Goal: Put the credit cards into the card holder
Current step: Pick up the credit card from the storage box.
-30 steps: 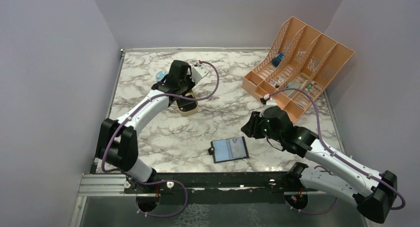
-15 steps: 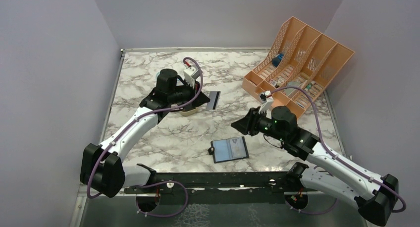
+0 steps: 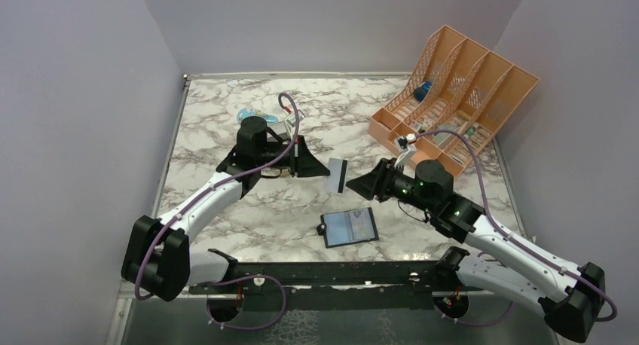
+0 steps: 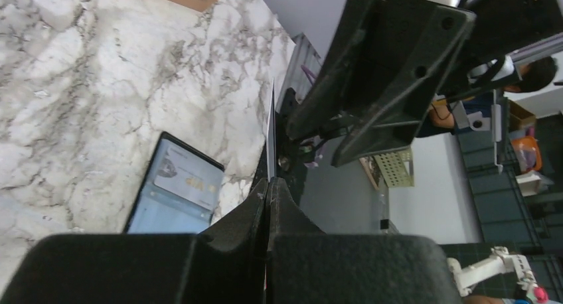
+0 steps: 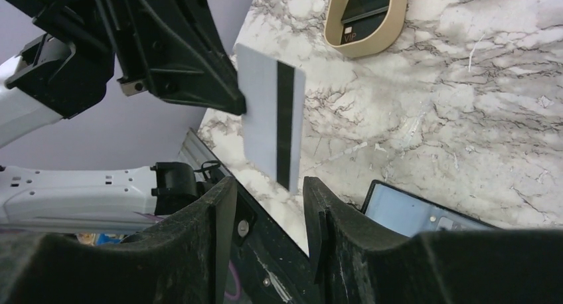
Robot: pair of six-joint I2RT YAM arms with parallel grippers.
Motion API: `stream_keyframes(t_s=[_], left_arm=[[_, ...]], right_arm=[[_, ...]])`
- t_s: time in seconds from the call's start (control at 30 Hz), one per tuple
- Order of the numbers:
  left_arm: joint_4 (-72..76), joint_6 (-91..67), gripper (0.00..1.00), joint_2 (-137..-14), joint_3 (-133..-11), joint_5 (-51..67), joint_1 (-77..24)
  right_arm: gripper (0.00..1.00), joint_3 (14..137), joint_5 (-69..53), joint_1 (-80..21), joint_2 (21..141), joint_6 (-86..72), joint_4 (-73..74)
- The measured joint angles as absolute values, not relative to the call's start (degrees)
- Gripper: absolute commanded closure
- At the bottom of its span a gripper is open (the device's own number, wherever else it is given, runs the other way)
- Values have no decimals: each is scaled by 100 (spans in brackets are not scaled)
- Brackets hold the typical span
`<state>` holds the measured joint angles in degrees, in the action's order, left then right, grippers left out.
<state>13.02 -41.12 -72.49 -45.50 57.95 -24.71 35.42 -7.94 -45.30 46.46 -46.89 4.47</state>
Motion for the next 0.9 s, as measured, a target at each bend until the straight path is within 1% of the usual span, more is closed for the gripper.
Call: stream_keyframes(t_s=[0.1, 0.4, 0.63, 0.7, 0.77, 0.8, 0.83, 0.87, 0.9], left_arm=[[1409, -4322, 100, -7164, -4462, 6003, -2471], [1581, -4657, 100, -6995, -4233, 6353, -2477], [1627, -4703, 100, -6993, -4152, 6412, -2475], [1625, -4709, 100, -6991, -4128, 6414, -2477], [1625, -4709, 88, -6967, -4106, 6412, -2477], [1627, -4707, 81, -6943, -4091, 6412, -2477], [1627, -4705, 72, -6919, -4073, 6405, -2475], [1625, -4692, 66, -6895, -4051, 6399, -2475], [1623, -4698, 62, -6877, -4029, 6388, -2477]], right_arm=[[58, 3542, -799, -4530, 4764, -4770, 425], [64, 3542, -1000, -4530, 4991, -4915, 1], [82, 3531, -1181, -4530, 5081, -4932, -239], [90, 3507, -1194, -4530, 5083, -4928, -259], [98, 3483, -1210, -4528, 5083, -4923, -268], [99, 3474, -1216, -4528, 5083, -4919, -270], [99, 3461, -1238, -4528, 5078, -4915, -285], [99, 3452, -1278, -4530, 5070, -4925, -320], [99, 3452, -1295, -4530, 5059, -4919, -342]])
